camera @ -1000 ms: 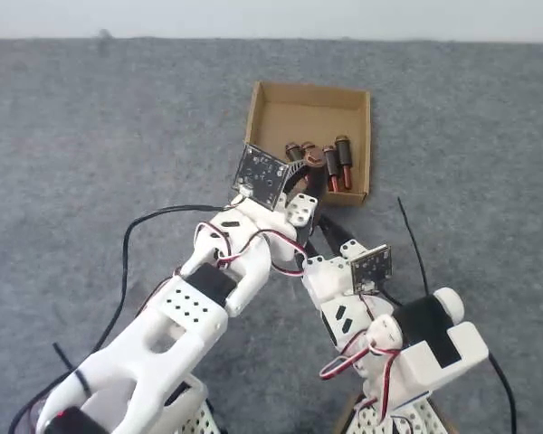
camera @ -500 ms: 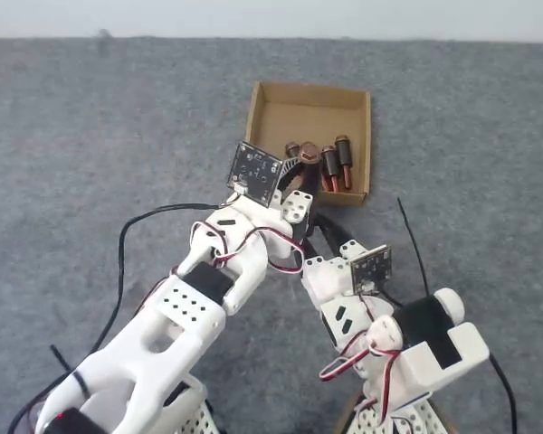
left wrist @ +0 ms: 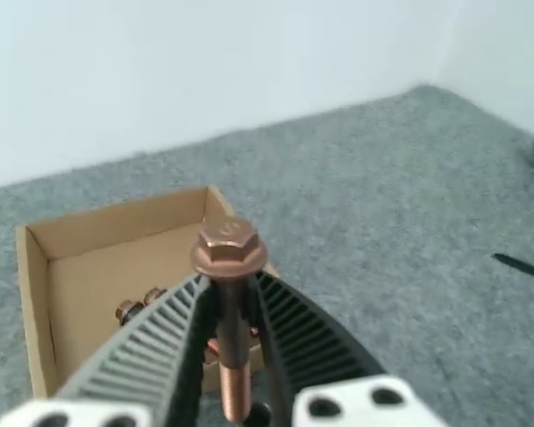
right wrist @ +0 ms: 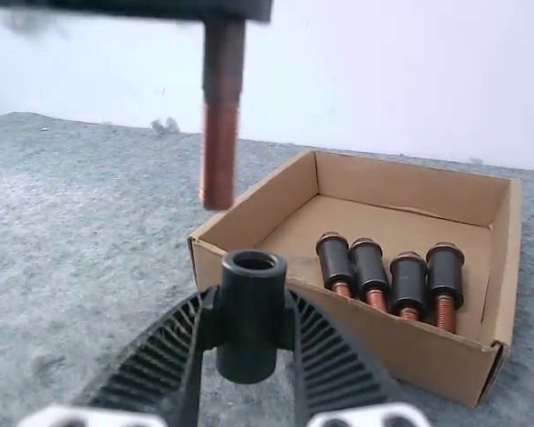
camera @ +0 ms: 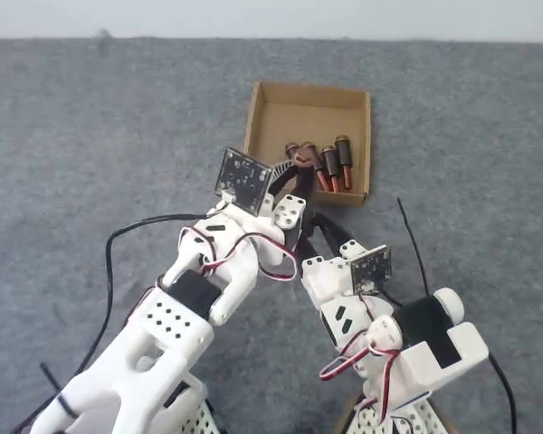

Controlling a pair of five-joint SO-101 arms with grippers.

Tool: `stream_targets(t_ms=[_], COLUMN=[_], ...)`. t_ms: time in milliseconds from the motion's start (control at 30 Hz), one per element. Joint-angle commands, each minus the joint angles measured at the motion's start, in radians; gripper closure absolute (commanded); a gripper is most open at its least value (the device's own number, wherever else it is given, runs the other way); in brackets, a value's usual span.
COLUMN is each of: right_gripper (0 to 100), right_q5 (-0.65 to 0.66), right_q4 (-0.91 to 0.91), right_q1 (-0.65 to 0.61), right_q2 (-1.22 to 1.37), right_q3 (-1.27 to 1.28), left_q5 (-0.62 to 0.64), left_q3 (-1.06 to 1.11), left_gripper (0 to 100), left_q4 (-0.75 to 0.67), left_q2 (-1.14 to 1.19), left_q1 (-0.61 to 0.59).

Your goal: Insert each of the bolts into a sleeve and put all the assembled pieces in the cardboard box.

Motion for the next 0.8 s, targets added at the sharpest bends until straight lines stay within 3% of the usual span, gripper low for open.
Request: stream_targets(t_ms=[0, 167, 767], right_gripper=[99.2, 99.2, 99.2], right_q5=[-0.003, -0.003, -0.003], right_q4=[-0.013, -0.013, -0.013], right_q1=[0.001, 0.001, 0.005], right_q2=[-0.007, -0.007, -0.008], right_q3=[0.012, 0.012, 0.012], left_q5=[0.044, 0.219, 0.221], left_q3=[-0.005, -0.005, 0.035], left_gripper=[99, 99, 99], left_q4=[0.002, 0.003, 0.0], left_q2=[-0.052, -0.052, -0.051], left_q1=[0.002, 0.002, 0.041])
